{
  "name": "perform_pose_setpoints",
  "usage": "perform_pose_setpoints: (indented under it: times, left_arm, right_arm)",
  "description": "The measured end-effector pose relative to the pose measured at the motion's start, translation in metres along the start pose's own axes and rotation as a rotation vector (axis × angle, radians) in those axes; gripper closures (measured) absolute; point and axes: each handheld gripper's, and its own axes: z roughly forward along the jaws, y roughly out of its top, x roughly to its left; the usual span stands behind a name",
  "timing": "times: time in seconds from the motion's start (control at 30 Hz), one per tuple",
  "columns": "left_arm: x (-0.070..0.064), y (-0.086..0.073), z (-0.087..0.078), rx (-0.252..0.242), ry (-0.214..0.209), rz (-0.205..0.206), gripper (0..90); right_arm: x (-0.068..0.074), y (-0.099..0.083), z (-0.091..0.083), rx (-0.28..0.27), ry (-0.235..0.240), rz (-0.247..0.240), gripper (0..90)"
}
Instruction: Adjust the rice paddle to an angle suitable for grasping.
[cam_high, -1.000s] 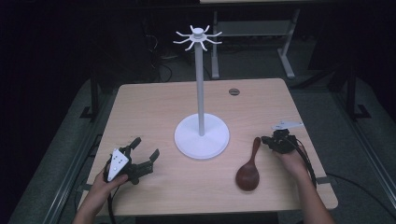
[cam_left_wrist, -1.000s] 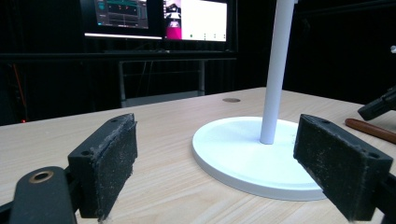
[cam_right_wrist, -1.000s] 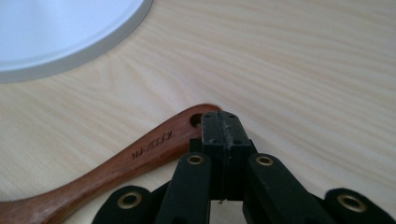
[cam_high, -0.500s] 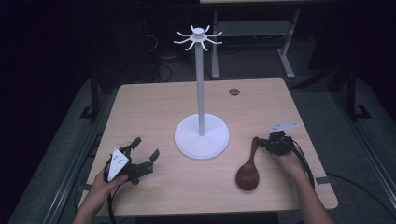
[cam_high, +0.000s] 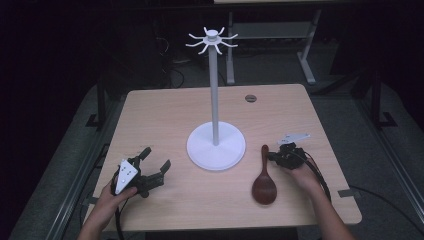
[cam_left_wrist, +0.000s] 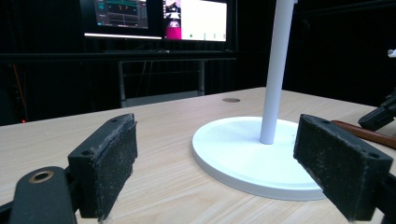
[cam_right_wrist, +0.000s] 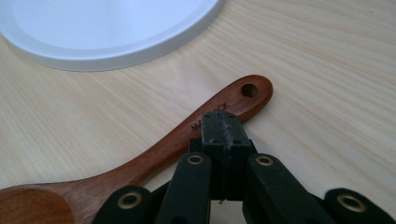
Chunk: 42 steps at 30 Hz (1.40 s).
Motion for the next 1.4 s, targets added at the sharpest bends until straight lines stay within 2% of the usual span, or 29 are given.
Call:
perform_pose_setpoints:
  times: [0.23, 0.33, 0.77, 0.9, 1.07, 1.23, 1.4]
  left_arm:
    - [0.0, 0.0, 0.0, 0.0, 0.0, -0.002, 13.0]
    - [0.0, 0.0, 0.0, 0.0, 0.0, -0.001, 13.0]
    - [0.0, 0.0, 0.0, -0.001, 0.0, -0.001, 13.0]
    - [0.0, 0.0, 0.0, 0.0, 0.0, -0.002, 13.0]
    - [0.0, 0.0, 0.0, 0.002, -0.001, 0.005, 13.0]
    - [0.0, 0.0, 0.0, 0.001, 0.0, 0.007, 13.0]
    - [0.0, 0.0, 0.0, 0.0, 0.001, 0.004, 13.0]
  right_arm:
    - [0.008, 0.002, 0.004, 0.01, 0.034, -0.008, 89.6]
    - [0.012, 0.003, 0.005, 0.01, 0.047, -0.032, 89.6]
    - [0.025, 0.007, 0.01, 0.018, 0.1, -0.074, 89.7]
    - [0.027, 0.007, 0.009, 0.019, 0.098, -0.074, 89.6]
    - [0.029, 0.009, -0.001, 0.028, 0.118, -0.063, 89.6]
    - [0.051, 0.012, -0.012, 0.094, 0.16, -0.082, 89.6]
    - [0.069, 0.012, -0.015, 0.096, 0.2, -0.117, 89.6]
